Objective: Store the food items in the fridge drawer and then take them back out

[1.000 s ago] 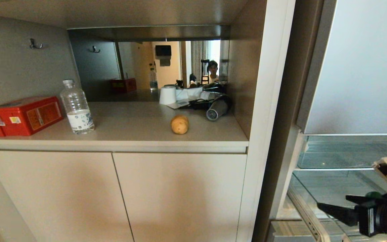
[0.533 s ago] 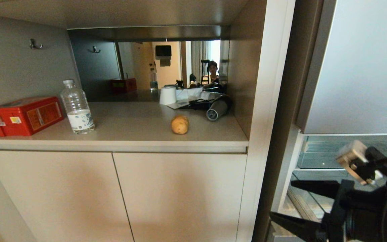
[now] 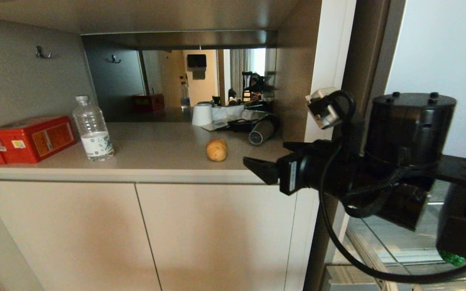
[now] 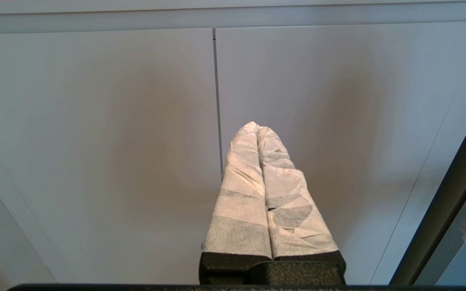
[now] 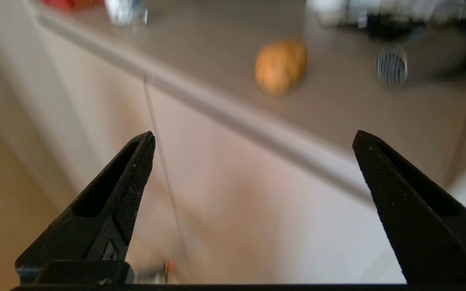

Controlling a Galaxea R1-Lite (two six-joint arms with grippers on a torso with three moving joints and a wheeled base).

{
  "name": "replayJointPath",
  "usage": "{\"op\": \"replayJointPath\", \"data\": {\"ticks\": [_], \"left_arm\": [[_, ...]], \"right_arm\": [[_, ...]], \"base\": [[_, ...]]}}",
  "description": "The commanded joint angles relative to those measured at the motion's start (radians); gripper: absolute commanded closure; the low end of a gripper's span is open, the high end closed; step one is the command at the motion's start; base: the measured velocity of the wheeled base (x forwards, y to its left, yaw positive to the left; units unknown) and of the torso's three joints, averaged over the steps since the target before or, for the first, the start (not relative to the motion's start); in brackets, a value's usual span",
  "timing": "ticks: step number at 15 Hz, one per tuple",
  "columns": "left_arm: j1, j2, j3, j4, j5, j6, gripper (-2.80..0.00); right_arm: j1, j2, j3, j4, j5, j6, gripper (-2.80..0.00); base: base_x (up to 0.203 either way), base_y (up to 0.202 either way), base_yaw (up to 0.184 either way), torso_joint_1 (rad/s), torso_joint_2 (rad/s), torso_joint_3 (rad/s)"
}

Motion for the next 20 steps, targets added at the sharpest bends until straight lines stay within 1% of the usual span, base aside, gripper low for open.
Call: {"op": "replayJointPath", "data": {"ticks": [1,4,9,12,14,16,20], "left_arm": [[0.000,0.000,0.011,0.000,0.000,0.000,0.00],[0.000,0.000,0.011,0.000,0.000,0.000,0.00],[0.000,0.000,0.011,0.000,0.000,0.000,0.00],[0.000,0.000,0.011,0.000,0.000,0.000,0.00],[0.000,0.000,0.011,0.000,0.000,0.000,0.00],[0.000,0.000,0.011,0.000,0.000,0.000,0.00],[0.000,0.000,0.011,0.000,0.000,0.000,0.00]], "right_arm": [[0.002,0.126,-0.088,-0.018,-0.006,0.001,-2.80],[0.000,0.265,-0.219,-0.027,-0.029,-0.004,-2.80],[-0.019,0.493,-0.523,-0.029,-0.098,-0.008,-2.80],[-0.025,0.649,-0.758,-0.028,-0.188,-0.019,-2.80],[-0.028,0.761,-0.913,-0.023,-0.251,-0.049,-2.80],[-0.029,0.812,-0.956,-0.020,-0.283,-0.118,-2.80],[-0.033,0.834,-0.959,-0.012,-0.288,-0.122,-2.80]], "base": [[0.000,0.000,0.000,0.000,0.00,0.000],[0.000,0.000,0.000,0.000,0.00,0.000],[0.000,0.000,0.000,0.000,0.00,0.000],[0.000,0.000,0.000,0.000,0.00,0.000],[0.000,0.000,0.000,0.000,0.00,0.000],[0.000,0.000,0.000,0.000,0.00,0.000],[0.000,0.000,0.000,0.000,0.00,0.000]]}}
